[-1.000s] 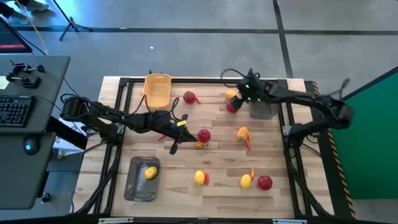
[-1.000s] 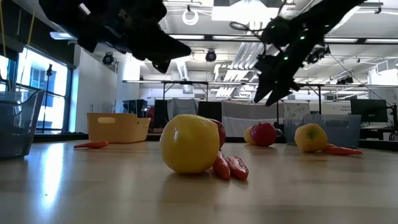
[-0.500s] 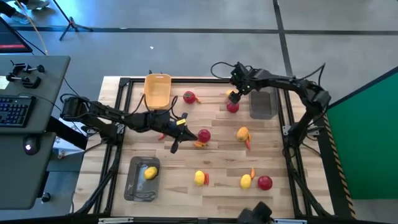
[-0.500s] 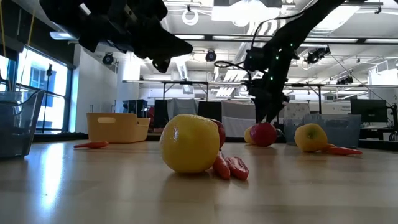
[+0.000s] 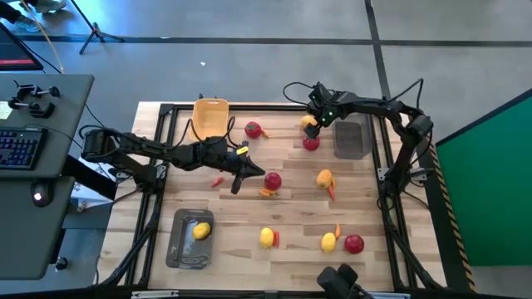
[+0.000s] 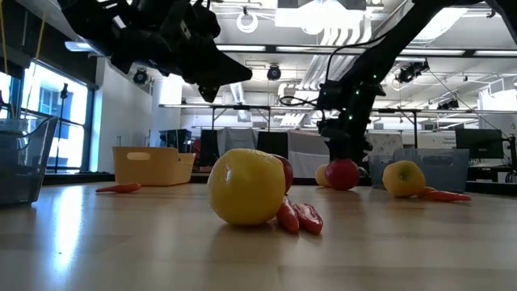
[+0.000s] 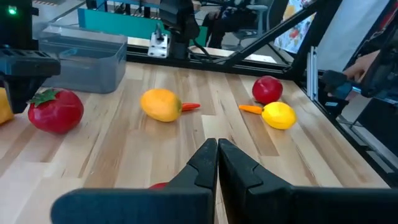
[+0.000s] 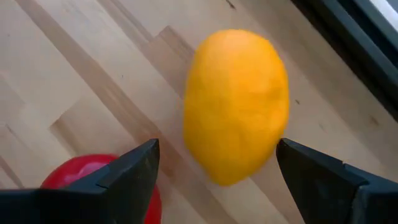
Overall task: Sort produce into baskets
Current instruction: Put the lemon into the bottom gray bin
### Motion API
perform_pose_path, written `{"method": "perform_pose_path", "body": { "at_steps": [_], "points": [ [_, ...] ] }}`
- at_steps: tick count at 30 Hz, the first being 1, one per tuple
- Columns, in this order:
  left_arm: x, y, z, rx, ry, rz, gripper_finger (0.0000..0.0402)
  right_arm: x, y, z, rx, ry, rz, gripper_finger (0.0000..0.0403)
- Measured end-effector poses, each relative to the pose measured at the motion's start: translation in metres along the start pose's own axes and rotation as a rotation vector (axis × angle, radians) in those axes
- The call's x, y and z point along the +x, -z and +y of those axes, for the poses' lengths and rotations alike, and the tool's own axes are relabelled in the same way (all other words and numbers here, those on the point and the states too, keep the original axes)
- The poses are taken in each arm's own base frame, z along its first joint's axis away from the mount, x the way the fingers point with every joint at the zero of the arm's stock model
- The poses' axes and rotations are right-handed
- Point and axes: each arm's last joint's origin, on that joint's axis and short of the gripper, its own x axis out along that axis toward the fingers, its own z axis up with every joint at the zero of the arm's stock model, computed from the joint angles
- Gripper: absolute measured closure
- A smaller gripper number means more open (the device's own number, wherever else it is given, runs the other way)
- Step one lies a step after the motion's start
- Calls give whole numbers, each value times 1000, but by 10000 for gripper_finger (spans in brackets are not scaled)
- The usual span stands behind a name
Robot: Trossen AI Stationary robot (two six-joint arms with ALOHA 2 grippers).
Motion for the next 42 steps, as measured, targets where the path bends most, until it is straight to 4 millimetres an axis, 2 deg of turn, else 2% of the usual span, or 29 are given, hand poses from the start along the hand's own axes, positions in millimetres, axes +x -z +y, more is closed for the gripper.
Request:
{"method": "perform_pose_path", "body": {
  "at_steps": [4, 7, 16, 21, 25, 31, 37, 42],
  "points": [
    [-1, -1, 2, -2, -19, -10, 401, 3, -3, 0, 1, 5, -23, 92],
    [-5, -5, 9, -26, -34, -24, 401, 3, -4, 0, 8, 7, -40, 114],
    [-35, -24, 30, -109, 56, -75, 401, 3, -4, 2, 24, -44, -41, 250],
    [-47, -37, 24, -81, 69, -131, 401, -7, -9, 16, -29, -62, -54, 250],
    [-58, -47, 19, -55, 73, -180, 401, -34, -11, 46, -95, -93, -144, 247],
    [-67, -54, 16, 21, 61, -220, 401, -77, -14, 109, -219, -151, -386, 249],
    [-68, -54, 17, 74, 78, -219, 401, -90, -11, 177, -350, -203, -609, 248],
    [-71, -52, 25, 76, 41, -204, 401, -90, -4, 215, -405, -185, -717, 249]
  ]
}}
